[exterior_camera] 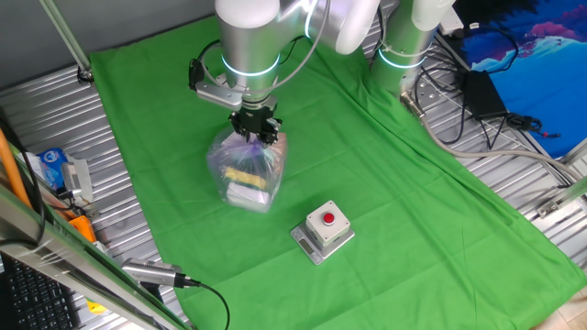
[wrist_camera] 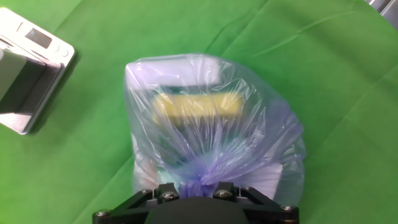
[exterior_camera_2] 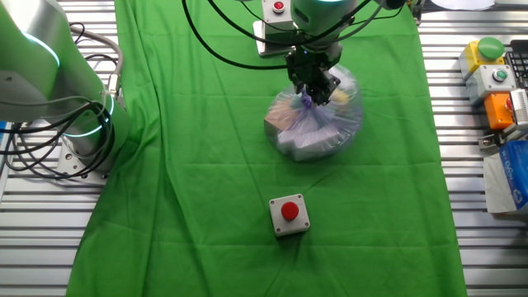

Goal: Pick up a bag of things

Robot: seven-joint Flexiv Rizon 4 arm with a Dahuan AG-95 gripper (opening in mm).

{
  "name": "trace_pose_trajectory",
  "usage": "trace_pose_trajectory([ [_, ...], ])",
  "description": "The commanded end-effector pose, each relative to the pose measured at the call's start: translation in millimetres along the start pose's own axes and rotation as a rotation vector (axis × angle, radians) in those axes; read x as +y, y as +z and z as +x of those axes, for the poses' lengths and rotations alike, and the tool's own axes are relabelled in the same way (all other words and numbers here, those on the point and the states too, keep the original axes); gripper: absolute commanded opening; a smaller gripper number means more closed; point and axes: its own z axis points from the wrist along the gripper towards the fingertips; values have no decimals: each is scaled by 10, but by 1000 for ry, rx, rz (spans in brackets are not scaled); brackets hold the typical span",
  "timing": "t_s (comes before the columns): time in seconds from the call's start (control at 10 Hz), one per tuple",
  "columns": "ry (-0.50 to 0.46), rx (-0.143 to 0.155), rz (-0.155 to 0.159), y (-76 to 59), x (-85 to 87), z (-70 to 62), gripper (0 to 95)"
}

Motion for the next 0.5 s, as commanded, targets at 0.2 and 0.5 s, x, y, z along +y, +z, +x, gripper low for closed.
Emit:
trace_pose_trajectory([
  [0.2, -4, 3, -2, -12, 1, 3, 380],
  [0.5, -8, 4, -2, -14, 1, 3, 380],
])
